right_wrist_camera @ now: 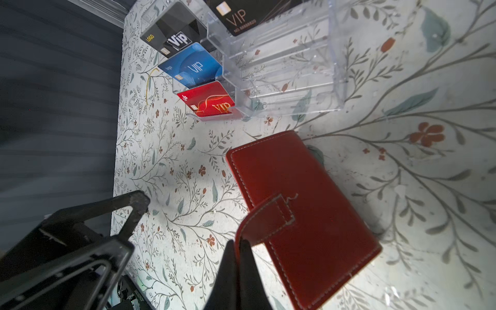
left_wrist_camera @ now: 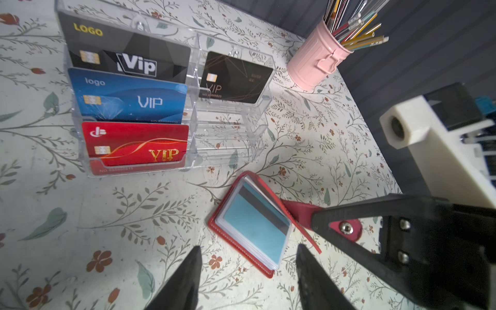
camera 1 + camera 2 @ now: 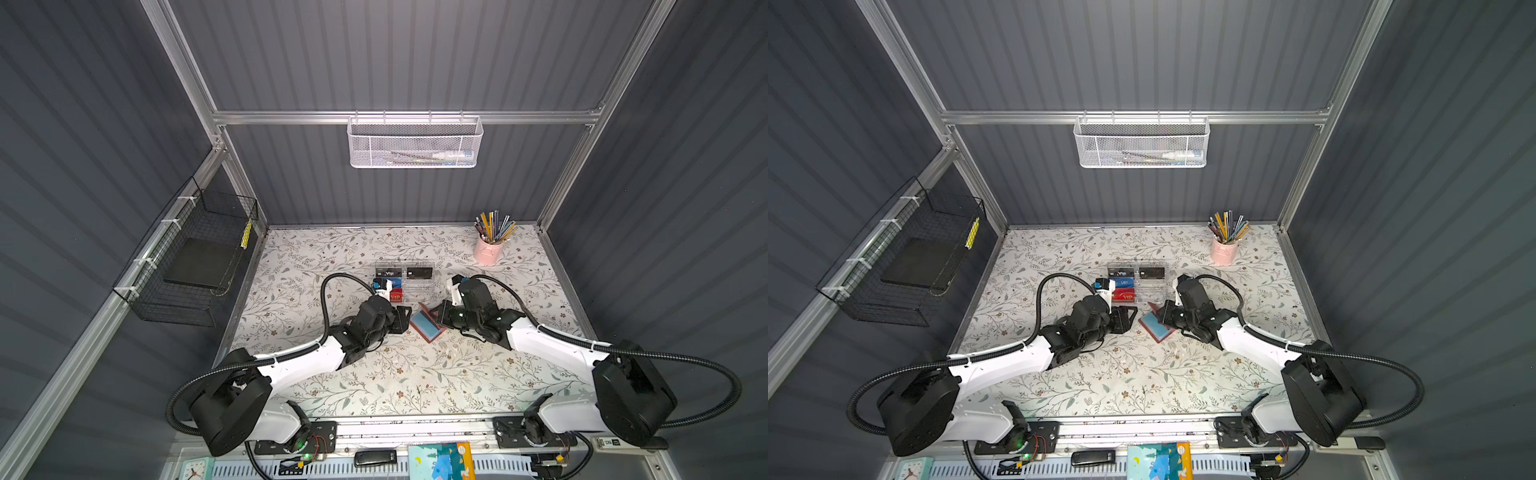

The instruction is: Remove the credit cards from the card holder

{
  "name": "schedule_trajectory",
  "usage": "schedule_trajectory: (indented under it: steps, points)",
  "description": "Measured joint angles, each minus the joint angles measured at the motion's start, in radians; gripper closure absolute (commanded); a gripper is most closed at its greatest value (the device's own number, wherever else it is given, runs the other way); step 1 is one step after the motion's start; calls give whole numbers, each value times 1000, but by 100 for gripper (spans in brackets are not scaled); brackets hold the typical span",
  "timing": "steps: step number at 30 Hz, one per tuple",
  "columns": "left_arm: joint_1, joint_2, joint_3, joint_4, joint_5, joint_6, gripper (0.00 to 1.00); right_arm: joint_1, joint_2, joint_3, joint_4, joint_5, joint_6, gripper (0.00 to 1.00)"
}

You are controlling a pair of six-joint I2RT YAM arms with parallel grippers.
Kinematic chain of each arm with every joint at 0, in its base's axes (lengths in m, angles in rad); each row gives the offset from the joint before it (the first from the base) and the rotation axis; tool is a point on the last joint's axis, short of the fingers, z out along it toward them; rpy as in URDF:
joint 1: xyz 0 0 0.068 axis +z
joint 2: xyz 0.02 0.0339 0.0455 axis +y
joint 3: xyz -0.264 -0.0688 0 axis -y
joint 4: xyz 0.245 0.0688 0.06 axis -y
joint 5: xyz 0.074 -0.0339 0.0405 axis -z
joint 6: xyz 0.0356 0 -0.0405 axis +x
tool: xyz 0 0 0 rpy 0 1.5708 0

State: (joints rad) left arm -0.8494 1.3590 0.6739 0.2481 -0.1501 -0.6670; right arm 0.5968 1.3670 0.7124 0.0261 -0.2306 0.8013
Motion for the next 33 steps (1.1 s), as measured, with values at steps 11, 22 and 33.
schedule_trajectory:
  steps: [11,22,33]
  points:
    - [0,-27,-21,-21,-11,-4,0,-56,12,21,-72,47,-18,100]
    - [0,5,-21,-19,-3,0,0,-223,74,21,-111,28,-96,93]
    - [0,45,-17,-16,23,0,0,-242,99,12,-164,72,-150,80]
